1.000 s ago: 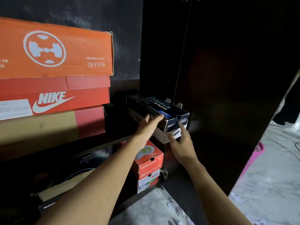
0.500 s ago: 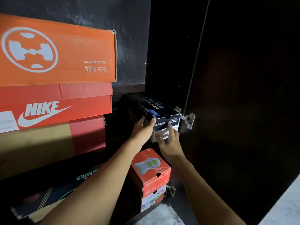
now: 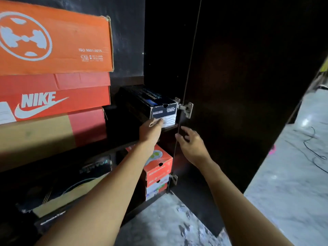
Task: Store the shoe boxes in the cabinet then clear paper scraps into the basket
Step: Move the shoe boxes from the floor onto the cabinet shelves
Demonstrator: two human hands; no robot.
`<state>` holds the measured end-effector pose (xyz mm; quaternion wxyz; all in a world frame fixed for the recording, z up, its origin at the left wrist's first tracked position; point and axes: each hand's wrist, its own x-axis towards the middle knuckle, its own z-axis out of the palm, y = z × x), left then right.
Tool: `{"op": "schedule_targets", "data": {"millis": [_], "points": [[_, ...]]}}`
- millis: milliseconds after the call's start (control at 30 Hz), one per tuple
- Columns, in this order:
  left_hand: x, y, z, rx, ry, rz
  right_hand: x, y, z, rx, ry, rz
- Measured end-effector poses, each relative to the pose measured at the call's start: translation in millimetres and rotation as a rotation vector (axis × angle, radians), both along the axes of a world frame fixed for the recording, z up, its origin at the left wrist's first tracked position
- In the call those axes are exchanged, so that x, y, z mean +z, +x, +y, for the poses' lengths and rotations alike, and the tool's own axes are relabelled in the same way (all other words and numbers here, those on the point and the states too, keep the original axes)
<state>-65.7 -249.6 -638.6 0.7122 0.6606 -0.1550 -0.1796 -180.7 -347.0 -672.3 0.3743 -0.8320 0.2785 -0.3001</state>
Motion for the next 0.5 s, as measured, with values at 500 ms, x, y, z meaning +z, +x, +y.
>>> {"op": "schedule_targets", "data": {"millis": [500], "points": [[-133, -206, 44, -0.552, 0.267, -0.091, -108, -258, 81, -0.414, 0.090, 0.130]]}}
